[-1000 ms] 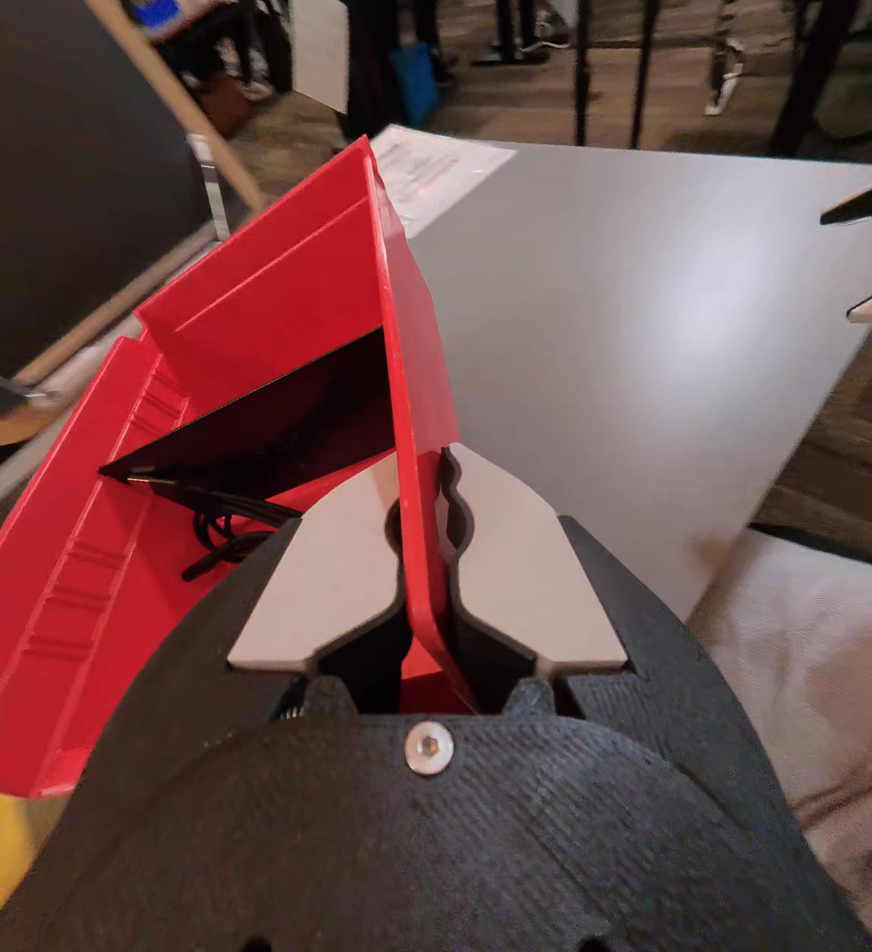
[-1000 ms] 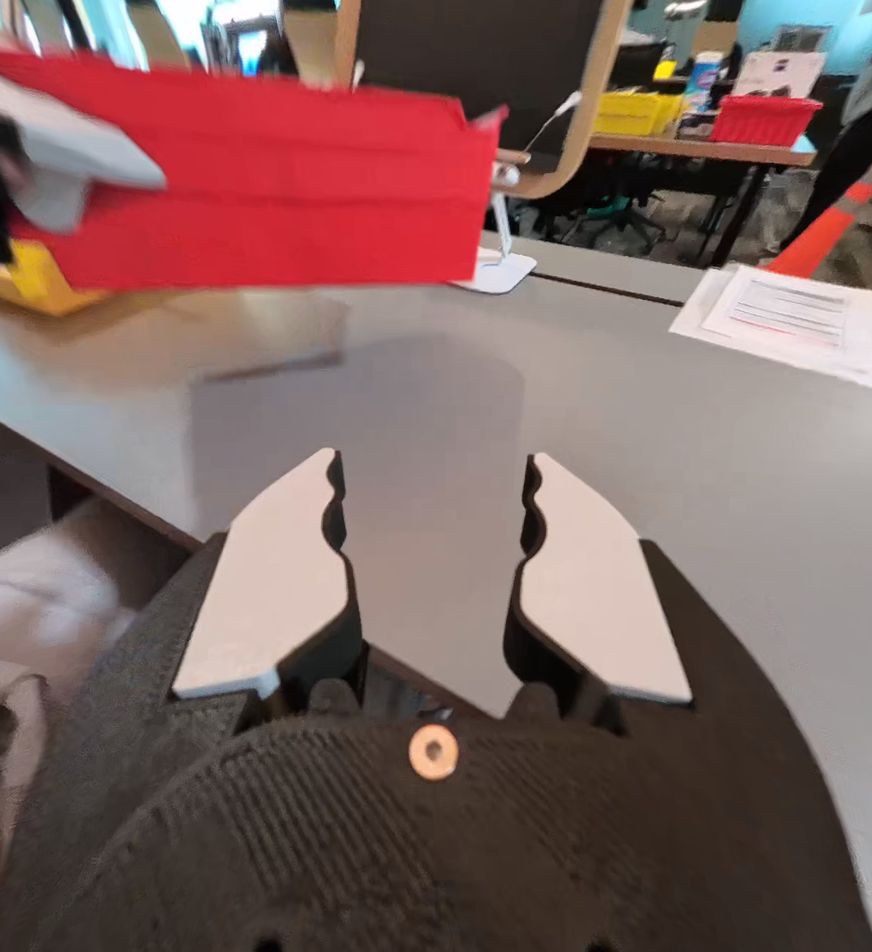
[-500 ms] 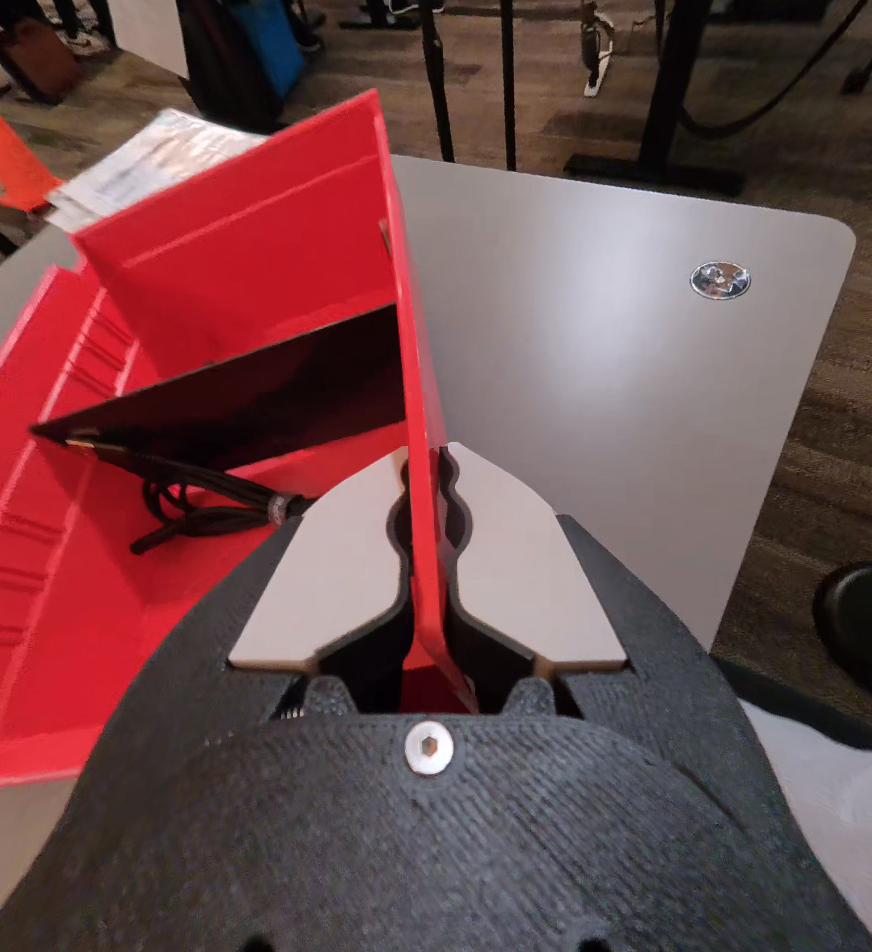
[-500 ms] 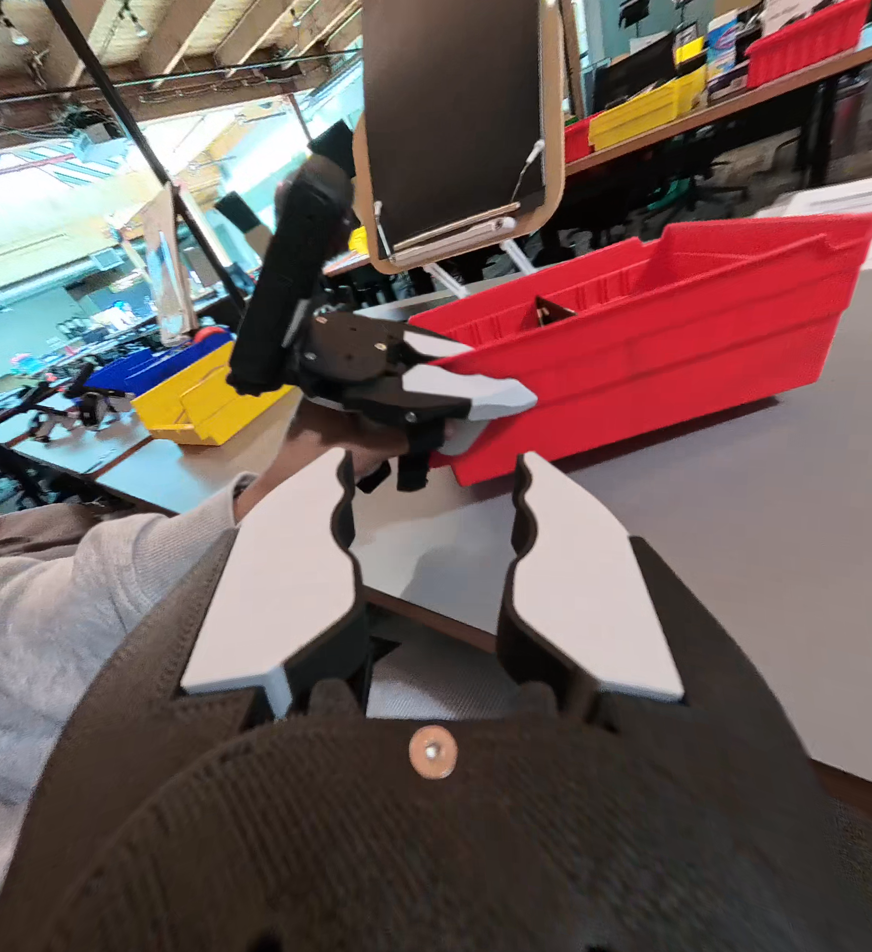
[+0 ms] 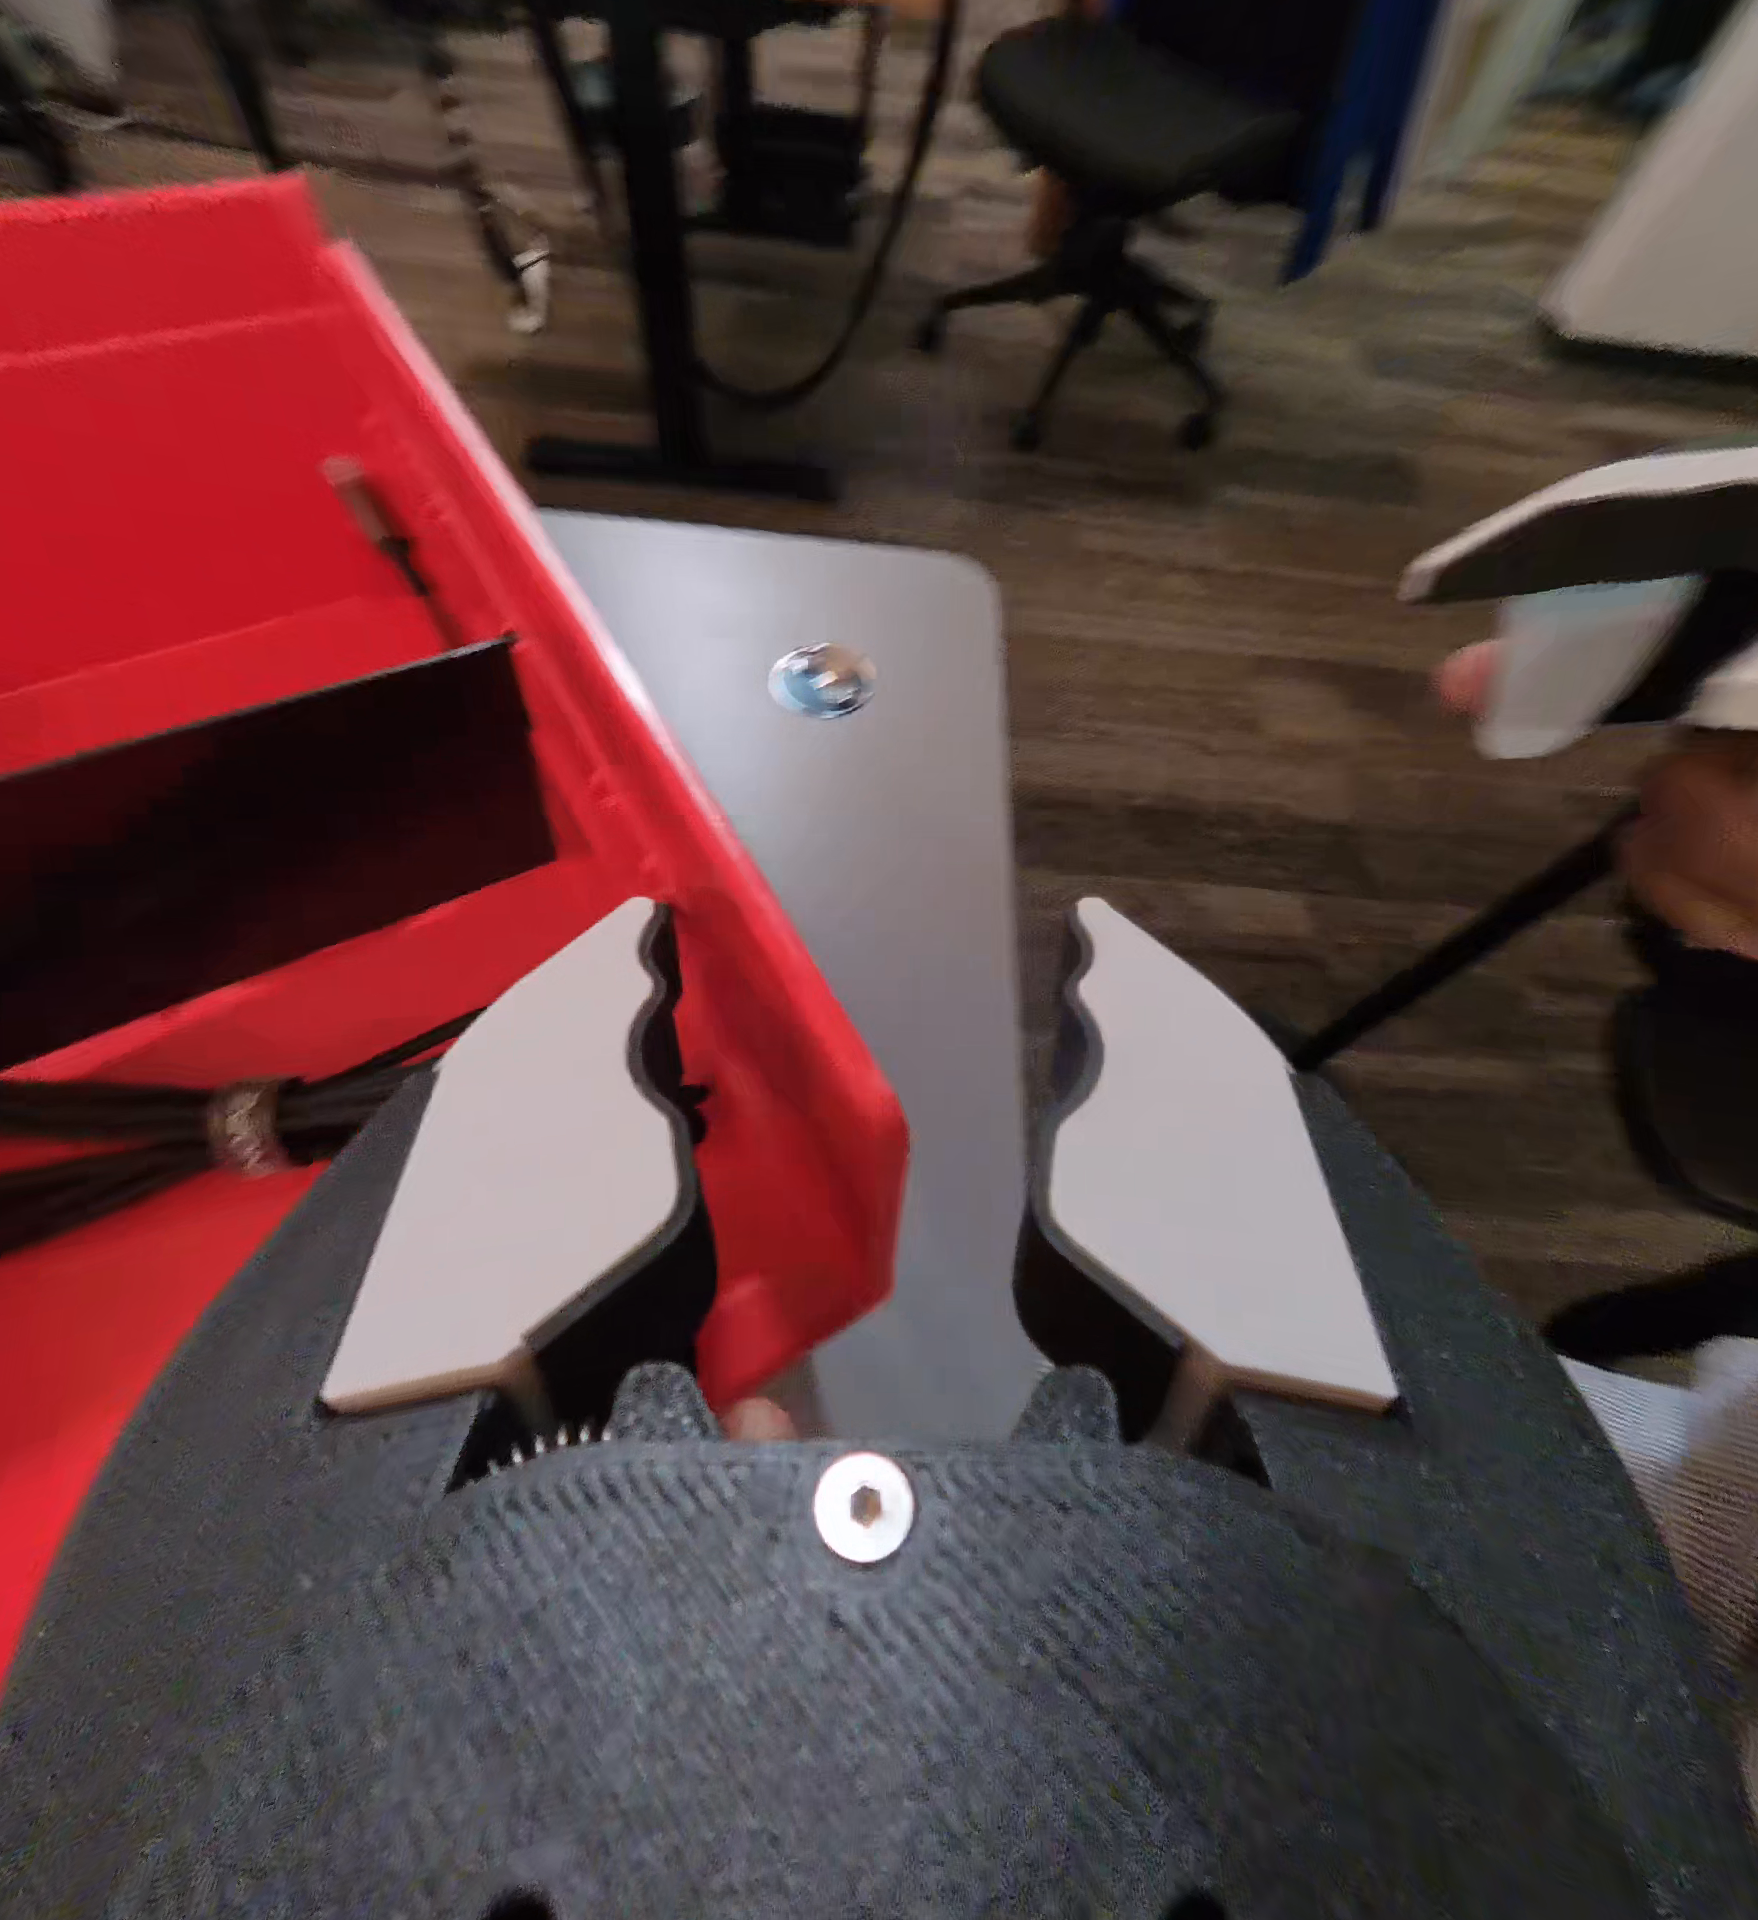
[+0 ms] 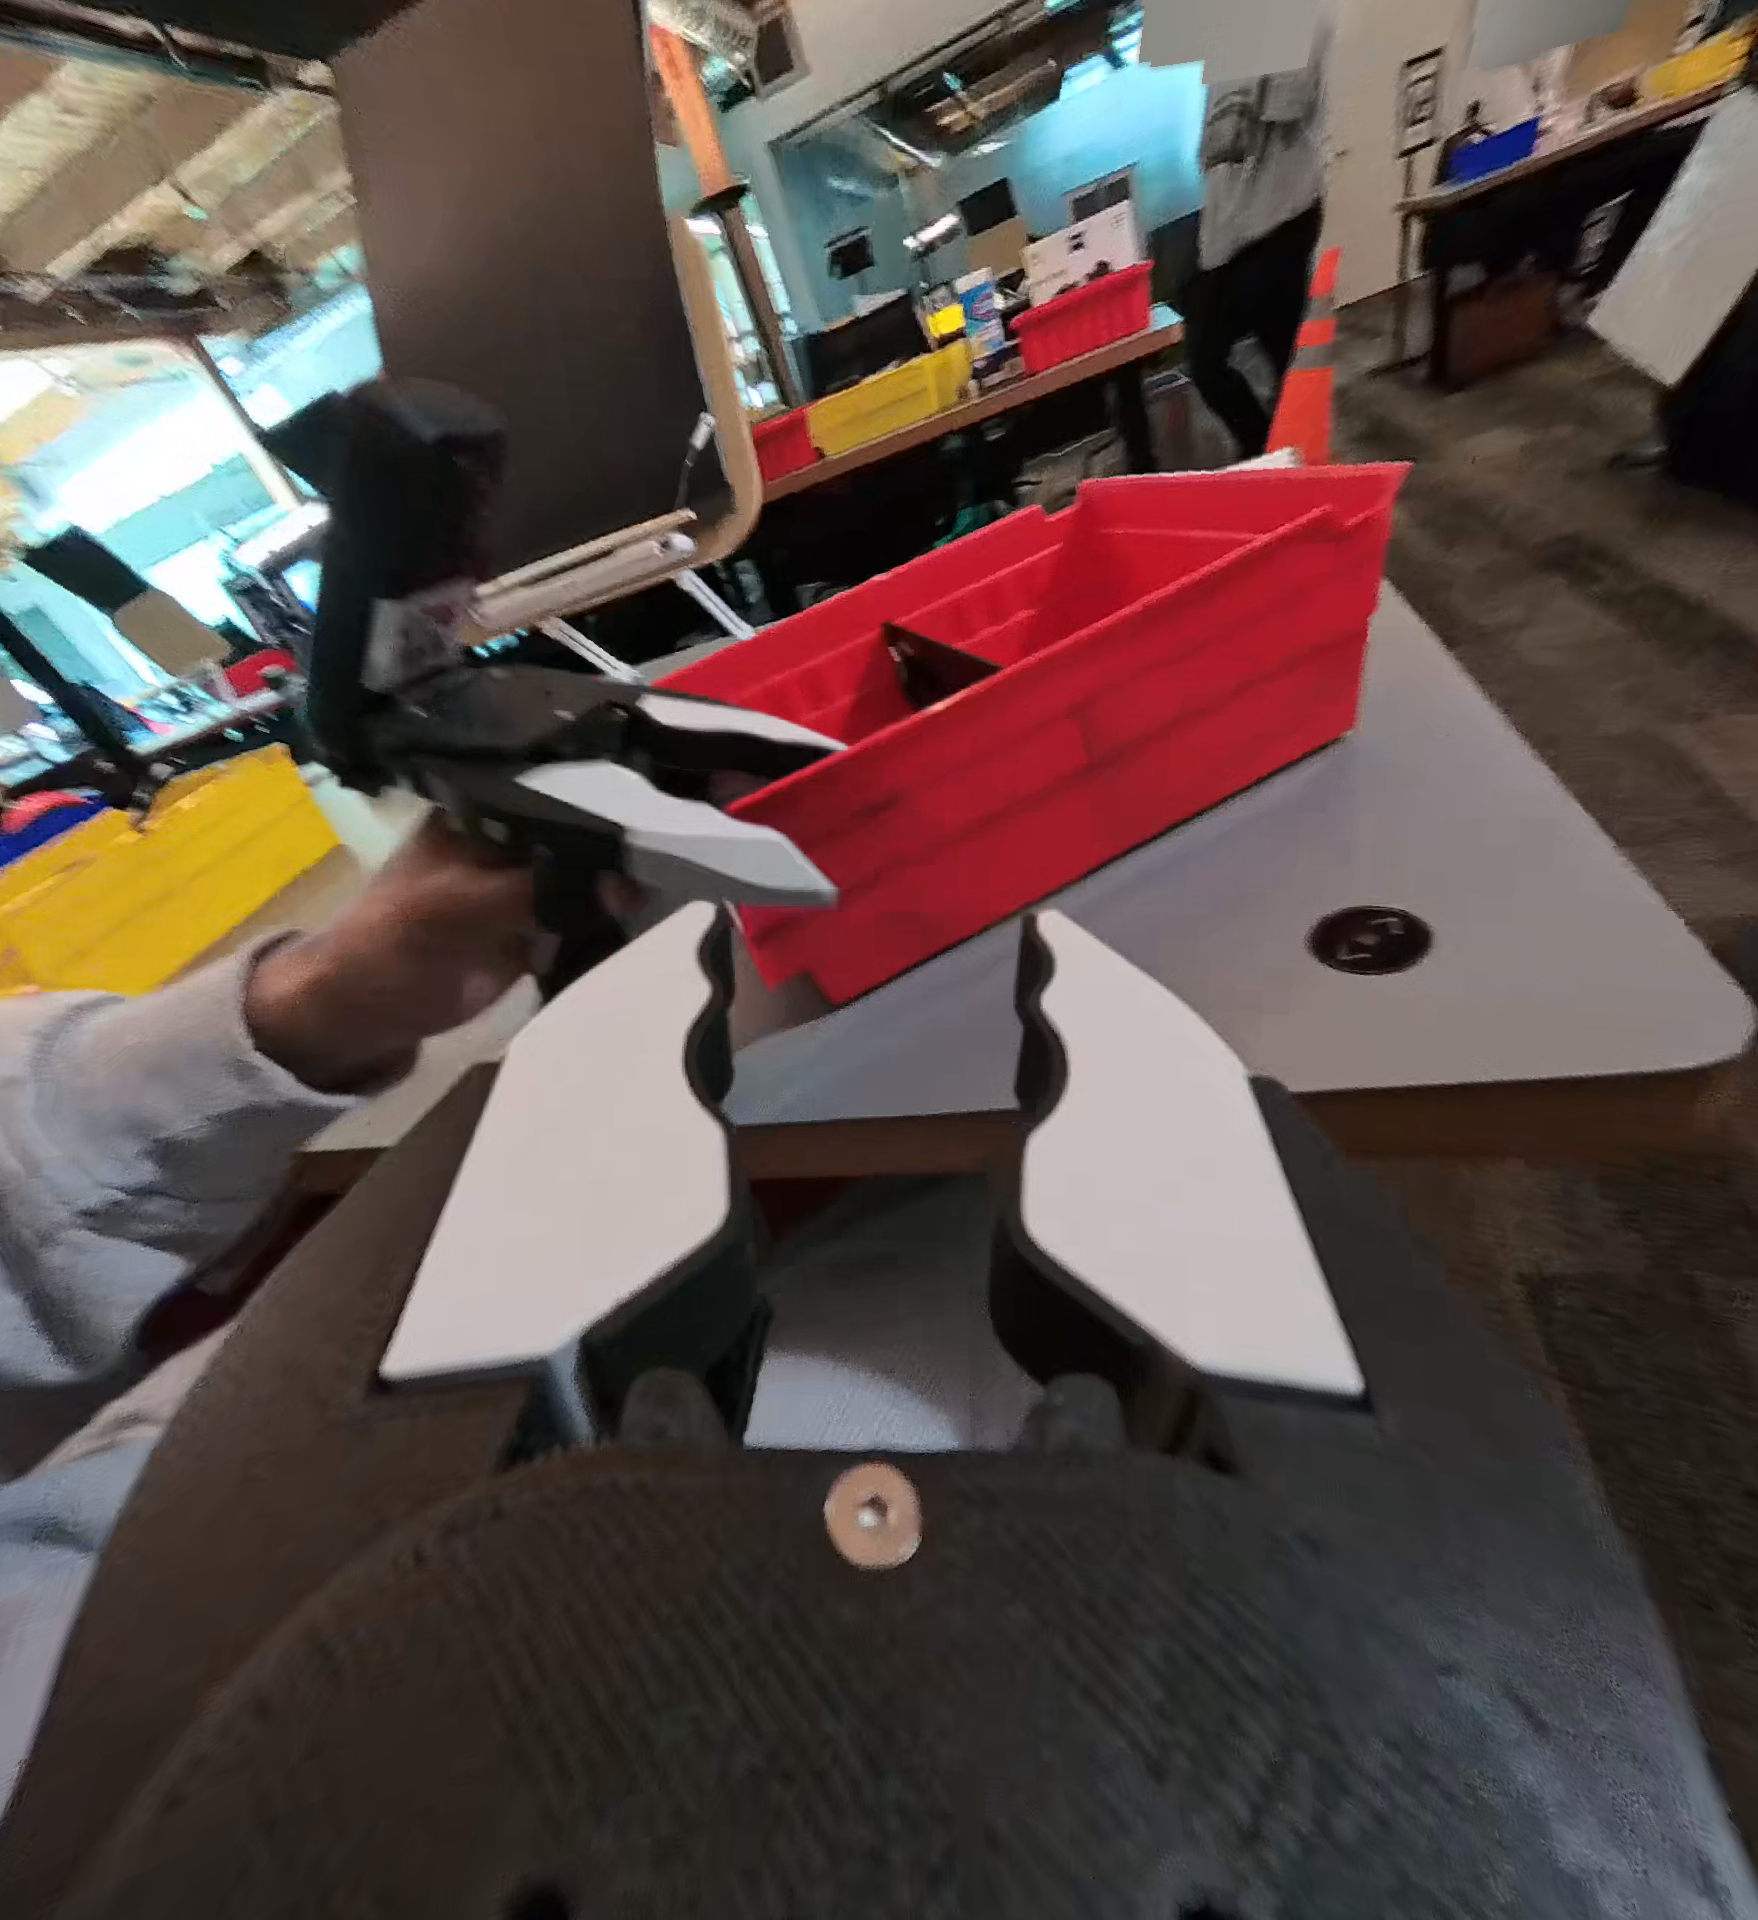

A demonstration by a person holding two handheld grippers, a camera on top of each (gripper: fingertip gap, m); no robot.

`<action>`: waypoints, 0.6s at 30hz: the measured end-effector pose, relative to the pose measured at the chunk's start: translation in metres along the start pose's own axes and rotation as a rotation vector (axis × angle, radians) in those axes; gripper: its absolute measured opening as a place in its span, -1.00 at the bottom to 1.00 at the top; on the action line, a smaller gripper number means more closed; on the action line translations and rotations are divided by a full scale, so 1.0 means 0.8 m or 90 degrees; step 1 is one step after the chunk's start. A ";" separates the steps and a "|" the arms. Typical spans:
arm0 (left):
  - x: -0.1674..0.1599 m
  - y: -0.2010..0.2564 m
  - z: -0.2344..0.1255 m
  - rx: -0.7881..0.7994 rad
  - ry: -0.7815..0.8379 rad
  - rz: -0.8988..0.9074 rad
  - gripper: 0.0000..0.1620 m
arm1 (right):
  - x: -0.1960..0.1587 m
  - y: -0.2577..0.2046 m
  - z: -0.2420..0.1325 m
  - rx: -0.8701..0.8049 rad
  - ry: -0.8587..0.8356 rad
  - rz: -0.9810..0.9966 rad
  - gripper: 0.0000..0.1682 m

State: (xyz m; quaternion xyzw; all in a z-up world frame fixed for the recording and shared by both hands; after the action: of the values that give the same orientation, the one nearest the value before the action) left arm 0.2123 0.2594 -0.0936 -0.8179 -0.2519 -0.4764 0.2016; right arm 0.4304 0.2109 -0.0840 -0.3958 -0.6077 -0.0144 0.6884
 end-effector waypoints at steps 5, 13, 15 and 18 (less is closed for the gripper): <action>0.007 0.007 -0.063 -0.046 0.148 -0.080 -0.16 | -0.018 -0.017 0.014 -0.067 -0.038 -0.113 -0.28; -0.104 -0.010 -0.205 0.058 0.257 -0.296 0.04 | -0.049 -0.054 0.098 -0.018 -0.103 -0.116 0.06; -0.144 -0.007 -0.240 0.106 0.275 -0.329 -0.02 | -0.052 -0.062 0.125 -0.021 -0.124 -0.129 0.24; -0.177 -0.002 -0.285 0.154 0.324 -0.376 -0.02 | -0.055 -0.058 0.165 -0.091 -0.162 -0.170 0.27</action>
State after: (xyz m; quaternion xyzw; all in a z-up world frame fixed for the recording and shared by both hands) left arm -0.0030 0.0996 -0.1121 -0.5367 -0.4723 -0.6679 0.2071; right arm 0.2868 0.2327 -0.1035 -0.3581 -0.7345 -0.0988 0.5678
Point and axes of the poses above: each gripper's, where its closed fingertips meet, z out along the fingers, x out of its top, y = z × x across the jaws, the point moved 9 cm from there along -z, back along the fingers, and after that the axes turned 12 degrees about z, right-handed, at the moved point
